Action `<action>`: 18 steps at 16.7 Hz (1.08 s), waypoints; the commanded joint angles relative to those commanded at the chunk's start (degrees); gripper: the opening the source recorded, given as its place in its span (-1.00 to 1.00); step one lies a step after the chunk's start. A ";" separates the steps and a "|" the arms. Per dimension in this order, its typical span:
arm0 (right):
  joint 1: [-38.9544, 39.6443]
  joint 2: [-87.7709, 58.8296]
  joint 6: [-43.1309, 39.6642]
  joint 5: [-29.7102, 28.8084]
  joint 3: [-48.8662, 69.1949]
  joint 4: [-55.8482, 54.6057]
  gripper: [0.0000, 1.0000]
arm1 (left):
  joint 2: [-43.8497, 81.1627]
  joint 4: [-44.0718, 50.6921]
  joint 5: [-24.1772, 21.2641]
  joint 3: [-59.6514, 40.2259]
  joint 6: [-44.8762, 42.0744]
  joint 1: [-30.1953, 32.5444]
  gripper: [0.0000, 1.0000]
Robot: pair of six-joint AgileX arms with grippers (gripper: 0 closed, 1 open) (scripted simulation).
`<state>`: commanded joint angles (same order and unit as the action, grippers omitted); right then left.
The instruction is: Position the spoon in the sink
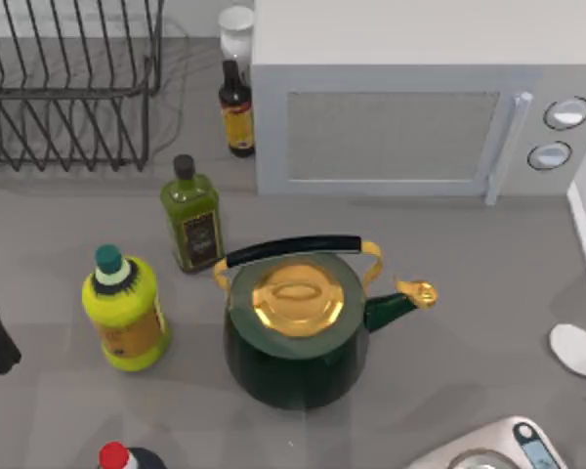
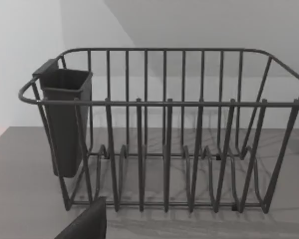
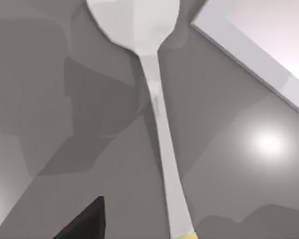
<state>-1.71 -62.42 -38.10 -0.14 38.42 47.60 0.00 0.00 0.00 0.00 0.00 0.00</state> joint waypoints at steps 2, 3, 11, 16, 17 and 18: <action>-0.22 -6.93 -4.54 -0.06 4.68 5.52 1.00 | 0.00 0.00 0.00 0.00 0.00 0.00 1.00; -0.31 -9.82 -6.46 -0.09 6.70 7.84 1.00 | 0.00 0.00 0.00 0.00 0.00 0.00 1.00; -0.51 -16.96 -11.13 -0.17 11.75 13.28 1.00 | 0.00 0.00 0.00 0.00 0.00 0.00 1.00; -0.34 -18.82 -10.92 -0.17 9.14 9.12 1.00 | 0.00 0.00 0.00 0.00 0.00 0.00 1.00; -0.36 -19.96 -10.89 -0.17 7.86 6.62 1.00 | 0.00 0.00 0.00 0.00 0.00 0.00 1.00; -0.37 -21.30 -10.89 -0.16 6.39 3.58 1.00 | 0.00 0.00 0.00 0.00 0.00 0.00 1.00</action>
<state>-2.08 -83.73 -48.99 -0.30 44.81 51.19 0.00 0.00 0.00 0.00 0.00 0.00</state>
